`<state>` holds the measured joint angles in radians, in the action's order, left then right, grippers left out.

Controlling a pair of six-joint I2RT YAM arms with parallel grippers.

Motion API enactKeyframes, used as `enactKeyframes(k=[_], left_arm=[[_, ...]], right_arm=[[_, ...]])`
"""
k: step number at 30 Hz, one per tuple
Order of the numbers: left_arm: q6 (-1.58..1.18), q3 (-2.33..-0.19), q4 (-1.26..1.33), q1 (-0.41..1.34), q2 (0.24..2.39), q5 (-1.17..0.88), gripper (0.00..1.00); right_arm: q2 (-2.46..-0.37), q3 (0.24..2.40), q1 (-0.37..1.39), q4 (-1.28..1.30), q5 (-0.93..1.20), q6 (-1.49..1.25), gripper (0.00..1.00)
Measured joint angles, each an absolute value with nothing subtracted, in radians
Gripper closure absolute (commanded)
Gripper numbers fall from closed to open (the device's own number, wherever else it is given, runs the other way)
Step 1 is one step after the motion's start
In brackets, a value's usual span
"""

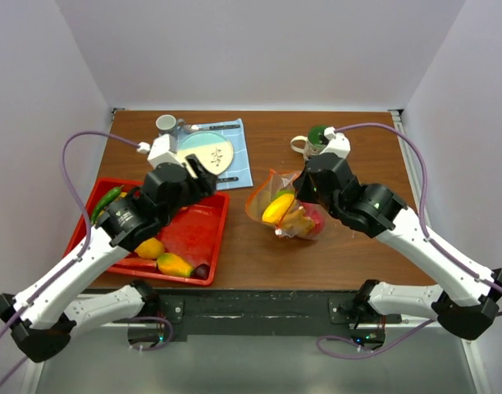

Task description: Place the food in the zip-top bag and seal the zipper

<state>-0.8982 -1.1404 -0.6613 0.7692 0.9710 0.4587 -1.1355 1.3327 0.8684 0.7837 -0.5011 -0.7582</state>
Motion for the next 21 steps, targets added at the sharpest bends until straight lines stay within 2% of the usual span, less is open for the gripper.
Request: enactKeyframes(k=[4, 7, 21], left_arm=[[-0.895, -1.013, -0.675, 0.544, 0.990, 0.476, 0.32], [-0.894, -0.931, -0.672, 0.440, 1.065, 0.480, 0.32], [-0.869, -0.877, -0.552, 0.341, 1.347, 0.511, 0.32]], right_arm=[[-1.093, 1.327, 0.892, 0.793, -0.479, -0.755, 1.00], [-1.026, 1.301, 0.905, 0.802, -0.477, -0.750, 1.00], [-0.926, 1.231, 0.904, 0.836, -0.475, -0.713, 1.00]])
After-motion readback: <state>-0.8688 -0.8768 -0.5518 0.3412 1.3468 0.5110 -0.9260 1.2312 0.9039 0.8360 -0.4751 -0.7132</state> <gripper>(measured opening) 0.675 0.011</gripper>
